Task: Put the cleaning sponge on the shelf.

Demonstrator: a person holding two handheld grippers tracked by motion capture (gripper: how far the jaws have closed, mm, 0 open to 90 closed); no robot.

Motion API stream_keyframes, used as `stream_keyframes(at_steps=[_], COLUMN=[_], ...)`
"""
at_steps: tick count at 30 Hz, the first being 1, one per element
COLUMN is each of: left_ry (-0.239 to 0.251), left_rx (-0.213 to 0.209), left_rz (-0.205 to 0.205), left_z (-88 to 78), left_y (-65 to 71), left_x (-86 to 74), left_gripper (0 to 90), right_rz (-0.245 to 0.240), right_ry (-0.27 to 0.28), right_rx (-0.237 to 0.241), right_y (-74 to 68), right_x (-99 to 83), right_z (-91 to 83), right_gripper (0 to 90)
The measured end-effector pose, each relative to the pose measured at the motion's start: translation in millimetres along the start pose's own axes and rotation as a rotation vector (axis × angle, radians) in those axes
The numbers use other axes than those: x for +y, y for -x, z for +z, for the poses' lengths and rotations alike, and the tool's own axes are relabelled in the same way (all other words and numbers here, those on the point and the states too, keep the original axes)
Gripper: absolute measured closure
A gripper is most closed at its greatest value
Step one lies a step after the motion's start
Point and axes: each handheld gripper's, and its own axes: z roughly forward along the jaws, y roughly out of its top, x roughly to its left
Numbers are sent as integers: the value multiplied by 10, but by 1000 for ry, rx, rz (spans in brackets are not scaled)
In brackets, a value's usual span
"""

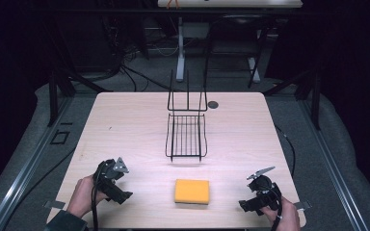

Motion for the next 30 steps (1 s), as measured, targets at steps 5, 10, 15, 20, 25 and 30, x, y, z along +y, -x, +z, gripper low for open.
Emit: stream_keyframes(at_steps=[5,10,15,20,25,30], left_ry=[-7,-5,-17,-35,-77,-53], left_rx=[-14,-30,-47,-89,-105,-116], left_rz=[7,13,45,101,165,188], left_z=[-2,-9,-36,-55,-23,-56], left_y=[8,26,100,174,266,297], left_x=[17,39,103,197,287,361], left_gripper=[12,18,18,5,5,4], right_rz=[-4,-10,-5,-9,-14,-17], right_ry=[2,6,-1,-4,-4,-5], right_rx=[1,1,4,2,0,-1], right_y=[0,-2,-3,2,-14,-18], right_x=[4,3,1,-1,2,5], right_z=[2,5,12,18,20,31], right_gripper=[118,118,118,118,118,118])
